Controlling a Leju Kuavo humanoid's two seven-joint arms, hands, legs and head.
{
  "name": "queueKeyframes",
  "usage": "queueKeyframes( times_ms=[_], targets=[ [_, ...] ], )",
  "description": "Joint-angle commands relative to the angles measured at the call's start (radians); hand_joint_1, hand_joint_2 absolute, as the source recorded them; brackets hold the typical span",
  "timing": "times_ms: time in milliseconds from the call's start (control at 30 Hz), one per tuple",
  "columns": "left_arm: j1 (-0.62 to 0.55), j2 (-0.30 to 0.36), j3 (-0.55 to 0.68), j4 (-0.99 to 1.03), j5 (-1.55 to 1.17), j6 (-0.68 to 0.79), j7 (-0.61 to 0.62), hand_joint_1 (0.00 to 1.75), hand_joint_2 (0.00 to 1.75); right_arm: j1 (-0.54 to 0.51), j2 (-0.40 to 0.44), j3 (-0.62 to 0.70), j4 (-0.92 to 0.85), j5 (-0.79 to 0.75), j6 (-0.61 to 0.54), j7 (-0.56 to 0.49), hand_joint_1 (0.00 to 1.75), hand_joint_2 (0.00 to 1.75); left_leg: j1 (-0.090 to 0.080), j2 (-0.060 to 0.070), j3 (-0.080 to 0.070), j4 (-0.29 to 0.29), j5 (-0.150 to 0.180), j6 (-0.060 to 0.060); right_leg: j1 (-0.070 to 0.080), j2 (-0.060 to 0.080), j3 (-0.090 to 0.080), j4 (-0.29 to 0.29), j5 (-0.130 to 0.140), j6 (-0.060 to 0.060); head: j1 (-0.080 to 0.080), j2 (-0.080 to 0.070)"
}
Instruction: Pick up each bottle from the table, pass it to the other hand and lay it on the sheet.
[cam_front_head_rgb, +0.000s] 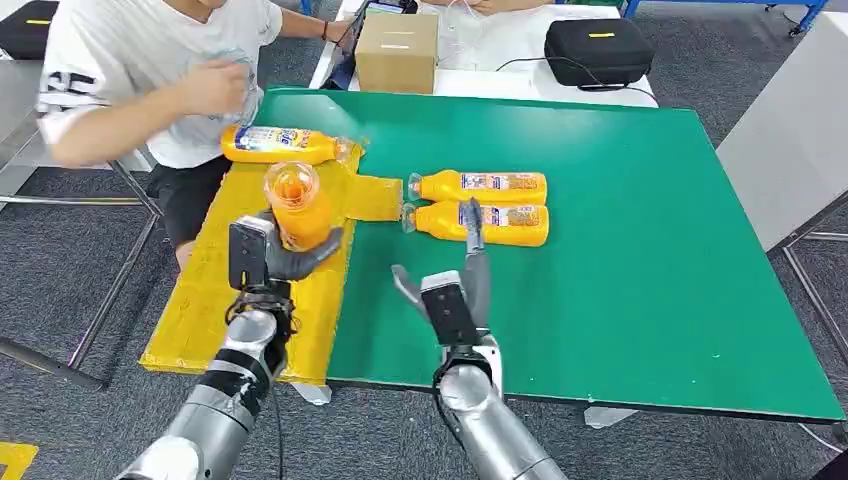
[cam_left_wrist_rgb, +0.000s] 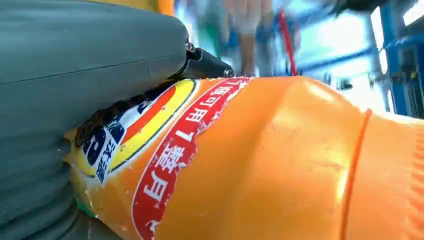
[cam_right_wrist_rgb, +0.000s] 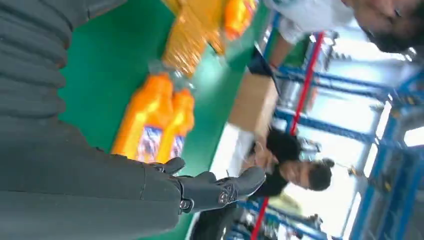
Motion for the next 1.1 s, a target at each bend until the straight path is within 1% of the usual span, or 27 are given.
queueKeyframes(
  times_ms=[33,100,133,167,500,533,567,600,633,733,800,867,933,967,1100],
  targets=[
    [-0.201,0.135,-0.042,0.303,-0.331,0.106,0.068,1.75,1.75,0.017,-0.056,-0.075,-0.139,-0.025,0.025,-0.005,0.0,1.75,0.001,-0.001,0.001,0.0,0.0,-0.001,0.001,-0.001,0.001,0.0,0.0,-0.002,0.0,0.0],
    [-0.223,0.154,-0.064,0.346,-0.397,0.105,0.08,1.75,1.75,0.019,-0.057,-0.078,-0.138,-0.031,0.031,-0.012,0.0,1.75,0.002,-0.001,0.001,0.0,0.0,-0.001,0.002,-0.001,0.002,0.0,0.0,-0.002,0.0,0.0],
    [-0.241,0.174,-0.096,0.391,-0.468,0.062,0.102,1.75,1.75,0.019,-0.06,-0.08,-0.139,-0.039,0.041,-0.02,0.0,1.75,0.001,0.0,0.001,0.0,0.0,-0.001,0.001,0.0,0.002,0.0,0.0,-0.002,0.0,0.0],
    [-0.247,0.186,-0.104,0.407,-0.488,0.049,0.115,1.75,1.75,0.019,-0.062,-0.081,-0.14,-0.043,0.044,-0.023,0.0,1.75,0.001,0.0,0.001,0.0,0.0,-0.001,0.001,-0.001,0.001,0.0,0.0,-0.001,0.0,0.0],
    [-0.25,0.185,-0.099,0.415,-0.493,0.048,0.106,1.75,1.75,0.02,-0.062,-0.081,-0.143,-0.044,0.047,-0.024,0.0,1.75,0.002,-0.001,0.001,0.001,-0.001,-0.001,0.002,-0.001,0.002,0.0,-0.001,-0.002,0.0,0.0],
    [-0.263,0.2,-0.157,0.445,-0.593,0.052,0.165,1.75,1.75,0.022,-0.064,-0.08,-0.149,-0.045,0.05,-0.029,0.0,1.75,0.001,-0.001,0.001,0.0,0.0,-0.001,0.001,-0.001,0.001,0.0,0.0,-0.001,0.0,0.0],
    [-0.27,0.213,-0.174,0.462,-0.618,0.03,0.173,1.75,1.75,0.022,-0.067,-0.08,-0.153,-0.046,0.053,-0.029,0.0,1.75,0.001,0.0,0.0,0.0,0.0,-0.001,0.001,-0.001,0.0,0.0,0.0,-0.001,0.0,0.0],
    [-0.284,0.236,-0.214,0.497,-0.684,0.009,0.216,1.75,1.75,0.024,-0.07,-0.08,-0.16,-0.05,0.058,-0.033,0.0,1.75,0.002,0.0,0.001,0.001,-0.001,-0.001,0.002,-0.001,0.002,0.0,0.0,-0.002,0.0,0.0],
    [-0.289,0.252,-0.228,0.515,-0.705,-0.014,0.214,1.75,1.75,0.027,-0.072,-0.083,-0.164,-0.053,0.061,-0.036,0.0,1.75,0.001,0.0,0.001,0.0,0.0,-0.001,0.001,0.0,0.001,0.0,0.0,-0.002,0.0,0.0],
    [-0.315,0.296,-0.298,0.57,-0.813,-0.066,0.286,1.75,1.75,0.031,-0.074,-0.086,-0.18,-0.063,0.069,-0.054,0.0,1.75,0.001,0.001,0.001,0.001,0.0,-0.001,0.001,0.001,0.001,0.0,0.0,-0.002,0.0,0.0],
    [-0.329,0.319,-0.331,0.594,-0.866,-0.148,0.337,1.75,1.75,0.032,-0.079,-0.08,-0.191,-0.064,0.078,-0.057,0.0,1.75,0.003,0.002,0.001,0.001,-0.001,-0.002,0.003,0.002,0.001,0.001,0.0,-0.003,0.0,0.0],
    [-0.337,0.343,-0.376,0.61,-0.928,-0.186,0.381,1.75,1.75,0.029,-0.078,-0.079,-0.194,-0.068,0.08,-0.062,0.0,1.75,0.002,0.002,0.001,0.001,-0.001,-0.002,0.002,0.001,0.0,0.001,-0.001,-0.003,0.0,0.0],
    [-0.323,0.351,-0.355,0.608,-0.913,-0.185,0.351,1.75,1.75,0.018,-0.077,-0.072,-0.185,-0.072,0.089,-0.064,0.0,1.75,0.003,0.002,0.002,0.001,-0.001,-0.002,0.003,0.001,0.001,0.0,-0.001,-0.003,0.0,0.0],
    [-0.317,0.352,-0.357,0.611,-0.917,-0.188,0.355,1.75,1.75,0.014,-0.075,-0.07,-0.179,-0.075,0.091,-0.066,0.0,1.75,0.002,0.002,0.001,0.0,-0.001,-0.002,0.002,0.002,0.0,0.0,0.0,-0.002,0.0,0.0],
    [-0.284,0.338,-0.331,0.612,-0.898,-0.196,0.344,1.75,1.75,0.0,-0.074,-0.064,-0.147,-0.081,0.103,-0.067,0.0,1.75,0.004,0.003,0.004,-0.001,-0.001,-0.002,0.003,0.003,0.004,-0.001,0.0,-0.003,0.0,0.0]
  ],
)
